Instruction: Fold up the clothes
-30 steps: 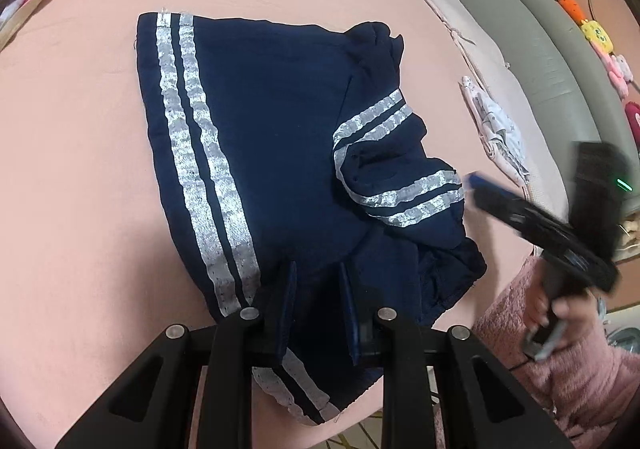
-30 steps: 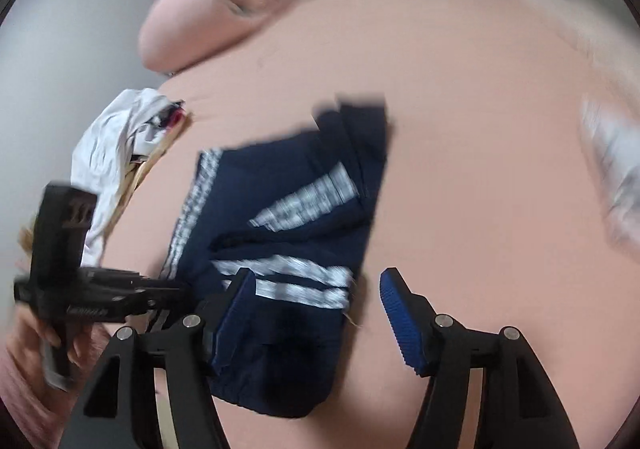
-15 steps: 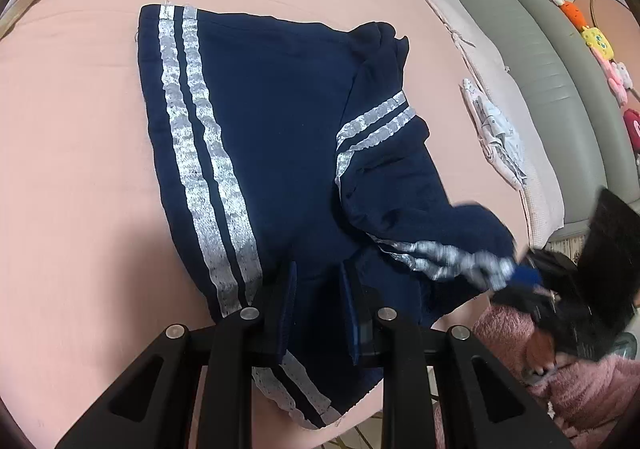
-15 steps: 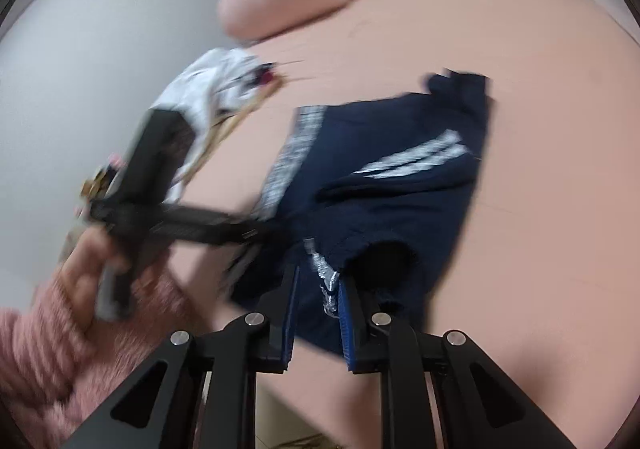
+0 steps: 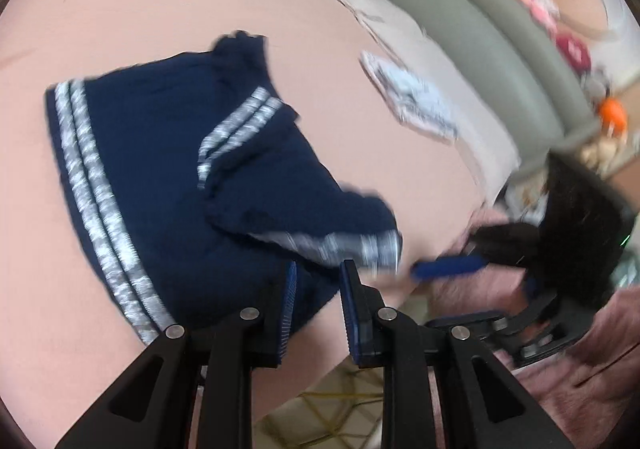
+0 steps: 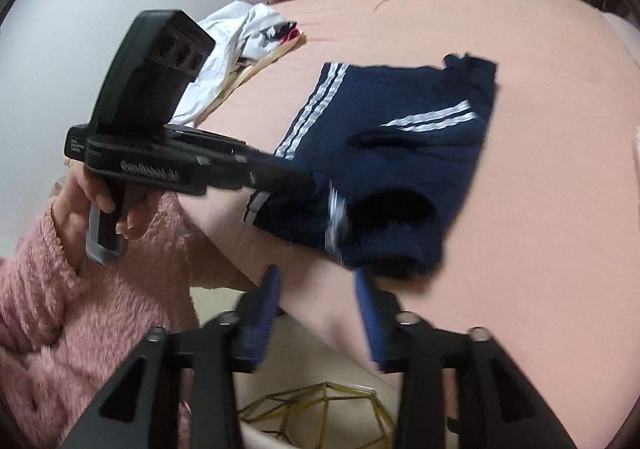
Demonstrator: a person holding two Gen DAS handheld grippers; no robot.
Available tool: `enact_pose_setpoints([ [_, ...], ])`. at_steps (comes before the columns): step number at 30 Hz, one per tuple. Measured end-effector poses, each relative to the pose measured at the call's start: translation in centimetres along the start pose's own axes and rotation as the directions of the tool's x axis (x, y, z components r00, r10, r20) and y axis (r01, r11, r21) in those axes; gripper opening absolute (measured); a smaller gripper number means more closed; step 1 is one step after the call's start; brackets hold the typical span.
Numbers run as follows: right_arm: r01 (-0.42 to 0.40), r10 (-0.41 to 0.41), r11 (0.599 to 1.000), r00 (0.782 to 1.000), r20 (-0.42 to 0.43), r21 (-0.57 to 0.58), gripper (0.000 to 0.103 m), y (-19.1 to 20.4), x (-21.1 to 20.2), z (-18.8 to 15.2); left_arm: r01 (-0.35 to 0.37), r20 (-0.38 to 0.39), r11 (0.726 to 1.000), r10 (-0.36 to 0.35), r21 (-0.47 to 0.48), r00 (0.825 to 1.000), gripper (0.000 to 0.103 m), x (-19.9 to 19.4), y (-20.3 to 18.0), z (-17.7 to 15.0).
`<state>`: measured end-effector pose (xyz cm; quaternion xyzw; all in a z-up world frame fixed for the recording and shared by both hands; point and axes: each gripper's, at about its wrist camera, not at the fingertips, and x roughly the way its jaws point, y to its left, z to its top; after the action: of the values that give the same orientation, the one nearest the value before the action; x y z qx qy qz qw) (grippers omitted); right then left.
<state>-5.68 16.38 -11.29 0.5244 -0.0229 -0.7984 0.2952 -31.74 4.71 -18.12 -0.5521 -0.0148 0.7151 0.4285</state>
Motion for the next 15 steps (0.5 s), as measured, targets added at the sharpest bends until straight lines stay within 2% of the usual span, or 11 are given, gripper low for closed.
enact_pose_setpoints([
  [2, 0.019, -0.019, 1.000, 1.000, 0.022, 0.021, 0.043, -0.6, -1.4, -0.7, -0.038, 0.005, 0.999, 0.038, 0.036, 0.999, 0.020, 0.2, -1.6, 0.2],
  [5, 0.056, -0.066, 0.988, 0.996, 0.067, 0.147, 0.043, -3.4, -1.5, -0.8, -0.071, 0.049, 0.997, 0.069, 0.041, 0.996, 0.020, -0.1, -3.1, 1.2],
  [7, 0.076, -0.098, 0.969, 0.991, 0.086, 0.233, 0.043, -5.5, -1.1, -0.8, -0.102, 0.079, 0.994, 0.099, 0.034, 0.992, 0.020, 0.0, -3.7, 2.1],
  [9, 0.093, -0.131, 0.944, 0.986, 0.101, 0.318, 0.043, -7.6, -0.7, -0.7, -0.162, 0.066, 0.986, 0.158, 0.046, 0.985, 0.020, 0.9, -4.0, 3.3],
  [12, 0.043, -0.095, 0.913, 0.990, 0.109, 0.405, 0.043, -9.9, 1.0, -0.1, -0.248, 0.026, 0.967, 0.247, 0.056, 0.969, 0.020, 2.3, -4.0, 4.5],
  [15, -0.036, -0.023, 0.868, 0.993, 0.113, 0.496, 0.043, -12.0, 2.8, 0.9, -0.257, -0.003, 0.966, 0.258, 0.036, 0.966, 0.020, 2.6, -3.9, 4.5],
])
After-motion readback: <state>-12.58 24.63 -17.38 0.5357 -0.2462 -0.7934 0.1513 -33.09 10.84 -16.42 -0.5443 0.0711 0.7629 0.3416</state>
